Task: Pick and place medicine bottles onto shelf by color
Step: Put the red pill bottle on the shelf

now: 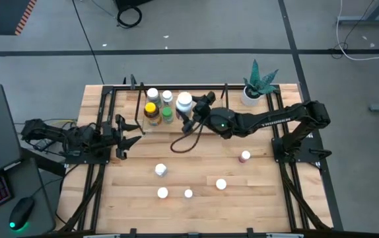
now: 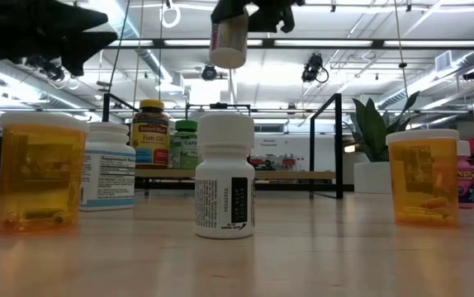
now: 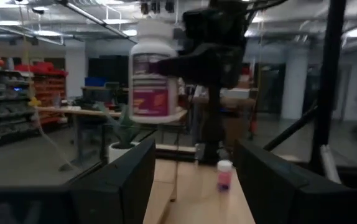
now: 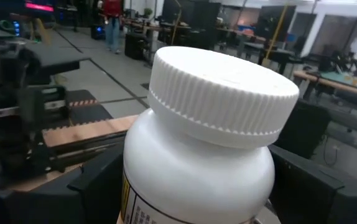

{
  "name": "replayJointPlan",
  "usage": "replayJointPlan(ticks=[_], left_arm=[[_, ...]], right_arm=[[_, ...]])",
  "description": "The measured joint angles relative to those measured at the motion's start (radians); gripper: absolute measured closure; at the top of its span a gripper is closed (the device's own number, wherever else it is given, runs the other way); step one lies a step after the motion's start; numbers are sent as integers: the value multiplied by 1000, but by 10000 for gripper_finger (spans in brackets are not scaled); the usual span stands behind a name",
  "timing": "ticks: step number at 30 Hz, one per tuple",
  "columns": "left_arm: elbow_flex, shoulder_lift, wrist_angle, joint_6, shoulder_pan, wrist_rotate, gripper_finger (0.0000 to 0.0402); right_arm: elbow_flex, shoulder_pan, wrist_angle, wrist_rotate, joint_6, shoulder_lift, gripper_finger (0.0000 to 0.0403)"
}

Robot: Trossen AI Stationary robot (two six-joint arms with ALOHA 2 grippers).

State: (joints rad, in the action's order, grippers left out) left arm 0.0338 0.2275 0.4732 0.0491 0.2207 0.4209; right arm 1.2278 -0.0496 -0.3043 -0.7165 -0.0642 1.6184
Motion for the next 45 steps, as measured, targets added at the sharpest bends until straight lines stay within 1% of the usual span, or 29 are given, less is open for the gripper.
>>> replayJointPlan(ticks=[3,7,9,13,19,22,25,28,33,35,37,40,42,45], left_arm=[[-14,-38,-62,-55,2,-83,191],[-25,-53,-72,-98,2,-264,205],[-25,-51,-95,-134,3,-311,210],[-25,-51,-100,-234,2,-314,216],[-25,-52,-103,-389,2,-314,213],[-25,-51,-107,-467,2,-314,210],[-26,-51,-133,-500,2,-314,212],[-26,-51,-154,-502,2,-314,215],[-26,-51,-158,-480,2,-313,214],[-26,-51,-156,-419,2,-312,212],[-26,-51,-150,-324,2,-309,210],[-26,-51,-150,-214,2,-309,210],[-26,-51,-150,-177,2,-310,212],[-26,-51,-150,-169,2,-309,213]], right_arm=[[0,37,25,13,40,3,72],[0,75,29,61,104,42,72],[-1,80,26,75,117,60,72],[-1,80,-2,72,125,84,72],[-2,80,-24,60,149,83,72],[-2,79,-58,83,162,82,72],[-1,73,-63,101,195,103,72],[-1,58,-68,104,211,149,72],[-1,61,-94,32,187,198,72],[-1,88,-131,32,185,219,72],[-1,121,-147,32,185,242,72],[-2,167,-171,13,188,276,72],[-2,188,-180,-1,187,284,72],[-2,210,-199,-2,185,281,72]])
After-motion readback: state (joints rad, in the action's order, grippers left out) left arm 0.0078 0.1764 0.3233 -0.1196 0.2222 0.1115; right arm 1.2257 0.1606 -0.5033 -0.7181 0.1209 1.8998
